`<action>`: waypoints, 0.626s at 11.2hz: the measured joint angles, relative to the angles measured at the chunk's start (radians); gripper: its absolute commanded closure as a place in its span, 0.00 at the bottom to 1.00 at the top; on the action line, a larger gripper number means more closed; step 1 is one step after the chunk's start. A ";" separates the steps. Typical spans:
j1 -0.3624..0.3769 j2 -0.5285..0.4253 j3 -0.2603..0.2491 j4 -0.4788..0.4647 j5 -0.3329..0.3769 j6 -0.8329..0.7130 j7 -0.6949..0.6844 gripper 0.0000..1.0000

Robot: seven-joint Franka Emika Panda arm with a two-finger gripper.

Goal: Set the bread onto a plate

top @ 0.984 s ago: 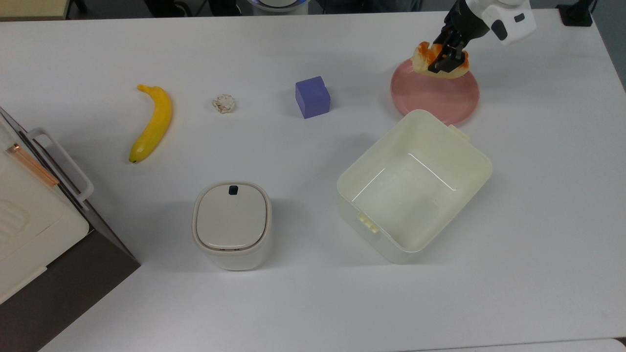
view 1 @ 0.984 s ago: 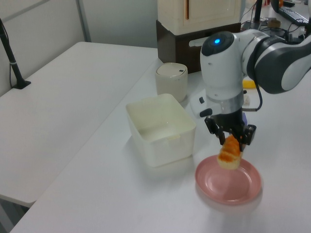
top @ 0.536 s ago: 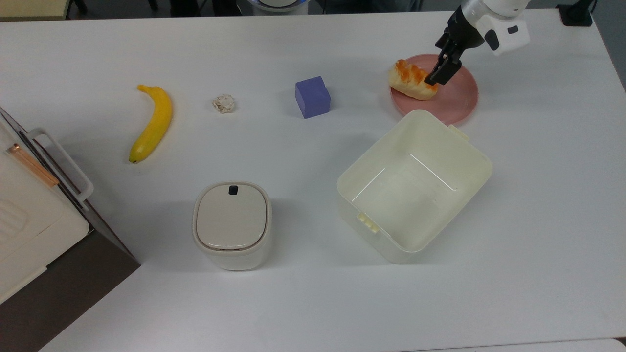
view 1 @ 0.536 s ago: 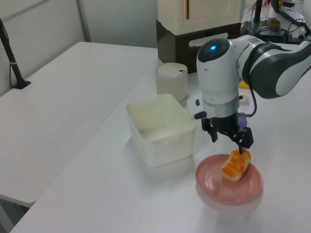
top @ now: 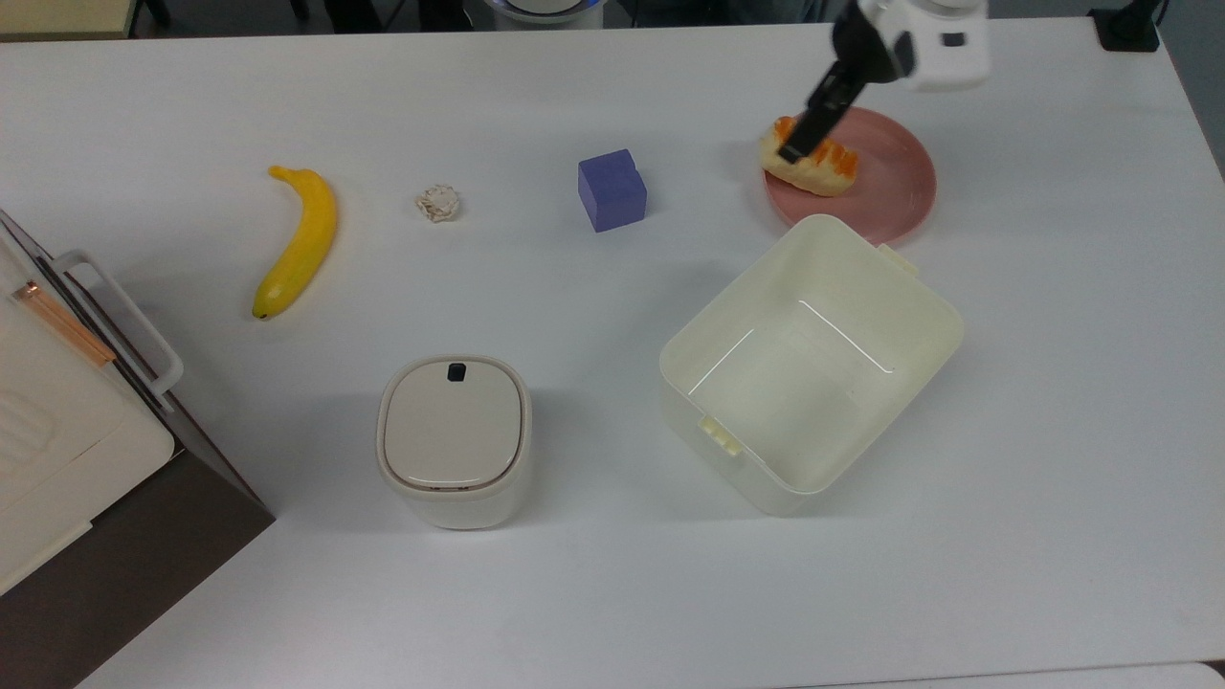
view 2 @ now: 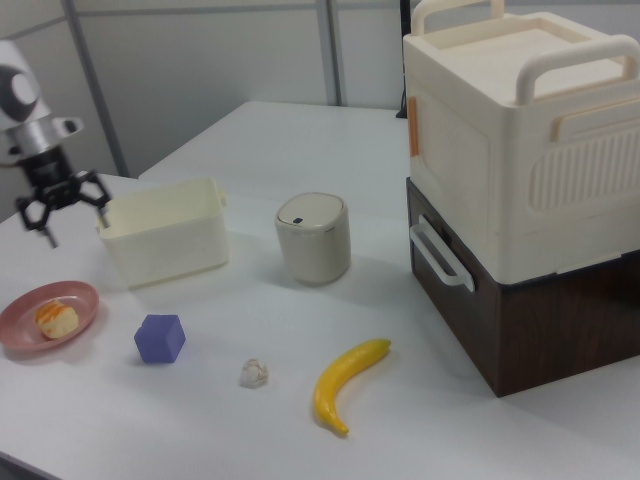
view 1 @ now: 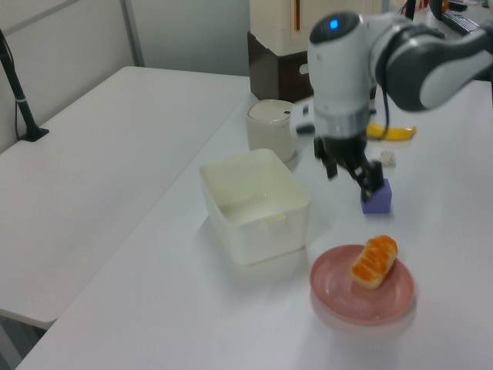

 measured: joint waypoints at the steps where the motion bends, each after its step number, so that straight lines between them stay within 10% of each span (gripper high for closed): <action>1: -0.014 -0.017 -0.057 0.018 0.000 -0.002 0.077 0.00; 7: -0.035 -0.022 -0.397 0.100 0.075 0.017 0.489 0.00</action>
